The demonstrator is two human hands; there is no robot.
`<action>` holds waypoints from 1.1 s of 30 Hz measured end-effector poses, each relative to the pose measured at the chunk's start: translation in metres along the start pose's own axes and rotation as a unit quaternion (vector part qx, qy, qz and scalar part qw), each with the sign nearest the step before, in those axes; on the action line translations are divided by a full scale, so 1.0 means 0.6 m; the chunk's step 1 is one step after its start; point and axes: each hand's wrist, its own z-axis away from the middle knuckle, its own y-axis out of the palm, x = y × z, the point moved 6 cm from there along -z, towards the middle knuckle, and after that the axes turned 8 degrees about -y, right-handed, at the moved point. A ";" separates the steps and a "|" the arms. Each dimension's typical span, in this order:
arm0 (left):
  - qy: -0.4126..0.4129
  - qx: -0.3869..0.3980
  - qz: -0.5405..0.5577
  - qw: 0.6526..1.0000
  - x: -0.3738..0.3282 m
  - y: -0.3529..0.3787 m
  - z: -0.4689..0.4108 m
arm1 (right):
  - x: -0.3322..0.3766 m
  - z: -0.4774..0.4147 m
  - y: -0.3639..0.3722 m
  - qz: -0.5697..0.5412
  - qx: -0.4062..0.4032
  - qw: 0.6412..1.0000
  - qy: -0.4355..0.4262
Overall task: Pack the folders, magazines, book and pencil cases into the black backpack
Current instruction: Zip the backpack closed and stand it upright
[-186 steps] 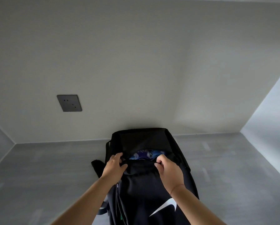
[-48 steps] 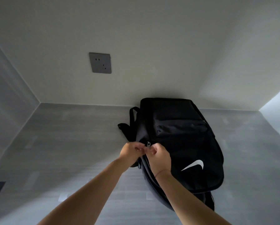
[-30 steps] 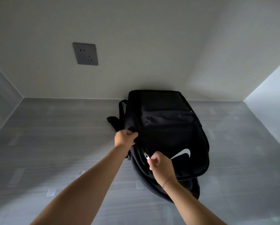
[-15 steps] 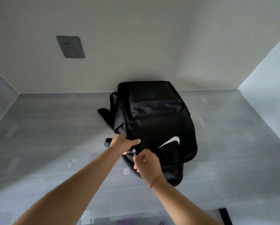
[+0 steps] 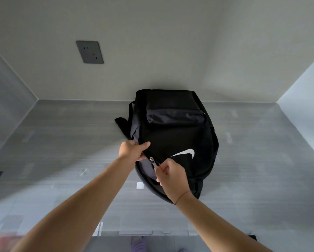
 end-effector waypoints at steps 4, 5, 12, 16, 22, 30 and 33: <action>0.008 -0.015 -0.007 1.000 -0.008 -0.001 0.006 | 0.000 0.007 -0.002 -0.029 -0.002 1.000 0.007; 0.009 -0.019 -0.010 1.000 -0.009 0.000 0.008 | -0.001 0.008 -0.001 -0.036 -0.002 0.999 0.012; -0.021 0.031 -0.096 0.995 0.015 0.005 0.017 | -0.013 0.008 0.016 0.072 0.028 0.996 -0.053; -0.044 0.063 -0.062 0.995 0.027 0.002 0.022 | -0.034 -0.008 -0.017 0.178 -0.018 0.980 -0.088; -0.059 0.088 -0.020 0.994 0.030 0.002 0.030 | -0.037 -0.024 0.009 0.065 0.066 0.993 -0.069; -0.057 0.088 -0.088 0.991 0.024 -0.010 0.036 | -0.019 -0.012 0.061 -0.034 0.125 0.989 -0.069; -0.059 0.078 -0.097 0.991 0.024 -0.011 0.036 | -0.018 -0.017 0.062 0.111 0.135 0.980 -0.094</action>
